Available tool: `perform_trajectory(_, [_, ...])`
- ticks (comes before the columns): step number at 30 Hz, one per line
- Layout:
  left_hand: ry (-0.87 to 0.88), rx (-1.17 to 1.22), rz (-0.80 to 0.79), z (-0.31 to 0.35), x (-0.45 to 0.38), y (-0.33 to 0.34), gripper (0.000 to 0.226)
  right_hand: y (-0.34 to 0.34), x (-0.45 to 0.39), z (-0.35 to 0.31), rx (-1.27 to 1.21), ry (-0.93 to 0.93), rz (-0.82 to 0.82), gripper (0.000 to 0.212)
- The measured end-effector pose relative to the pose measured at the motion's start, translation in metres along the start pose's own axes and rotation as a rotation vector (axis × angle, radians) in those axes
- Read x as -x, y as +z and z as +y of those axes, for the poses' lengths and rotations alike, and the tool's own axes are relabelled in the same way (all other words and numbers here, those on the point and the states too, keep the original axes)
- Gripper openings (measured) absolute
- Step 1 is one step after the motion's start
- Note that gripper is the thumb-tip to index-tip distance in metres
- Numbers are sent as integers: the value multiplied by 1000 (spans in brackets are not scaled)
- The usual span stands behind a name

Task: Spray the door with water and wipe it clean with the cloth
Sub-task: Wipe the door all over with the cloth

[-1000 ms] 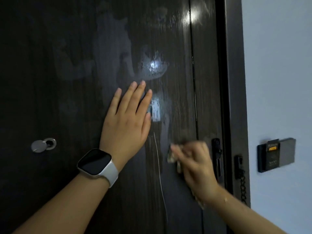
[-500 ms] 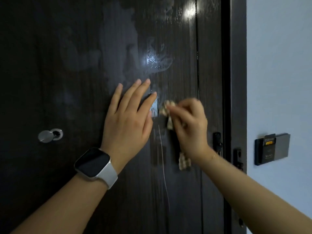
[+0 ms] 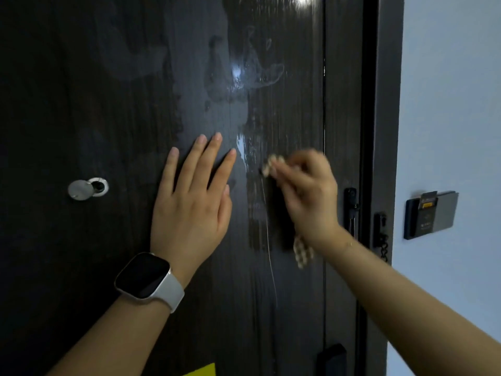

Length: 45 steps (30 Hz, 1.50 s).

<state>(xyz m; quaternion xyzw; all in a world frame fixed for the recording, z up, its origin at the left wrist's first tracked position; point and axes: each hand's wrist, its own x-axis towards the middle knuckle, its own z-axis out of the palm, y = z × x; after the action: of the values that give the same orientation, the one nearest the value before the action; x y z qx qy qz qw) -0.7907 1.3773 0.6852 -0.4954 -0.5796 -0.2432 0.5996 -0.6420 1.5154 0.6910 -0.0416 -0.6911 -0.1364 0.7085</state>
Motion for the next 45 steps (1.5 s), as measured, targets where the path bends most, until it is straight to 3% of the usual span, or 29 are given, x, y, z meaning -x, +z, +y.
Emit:
perform_trajectory(4, [2, -9, 9, -1, 0, 1, 50, 19, -38, -13, -36, 55, 123, 14])
perform_trajectory(8, [1, 4, 42, -1, 1, 3, 49, 14, 50, -24, -87, -5, 37, 31])
perform_trajectory(12, [6, -1, 51, -1, 1, 3, 49, 0, 112, -30, -94, 60, -21, 26])
perform_trajectory(19, [8, 4, 40, -1, 1, 2, 50, 20, -11, -26, -51, 168, 142, 16])
perform_trajectory(21, [12, 6, 45, -1, 1, 3, 50, 23, -11, -28, -51, 166, 164, 17])
perform_trajectory(26, [14, 10, 62, 0, 2, 5, 49, 3, 113, -40, -63, 144, 17, 32])
perform_trajectory(30, [14, 5, 44, -1, 2, 5, 49, -9, 189, -59, -116, 344, -89, 25])
perform_trajectory(35, [28, 6, 31, -1, 2, 5, 50, -12, 139, -54, -103, 371, -169, 8])
perform_trajectory(37, [24, 9, 28, -1, 3, 4, 50, -9, 98, -49, -77, 412, -130, 18])
perform_trajectory(40, [42, 24, 34, -2, 4, 2, 48, -1, 55, -48, -79, 452, -46, 17])
perform_trajectory(45, [77, 146, 26, 5, 20, -4, 42, -2, 120, -58, -84, 452, 1, 10])
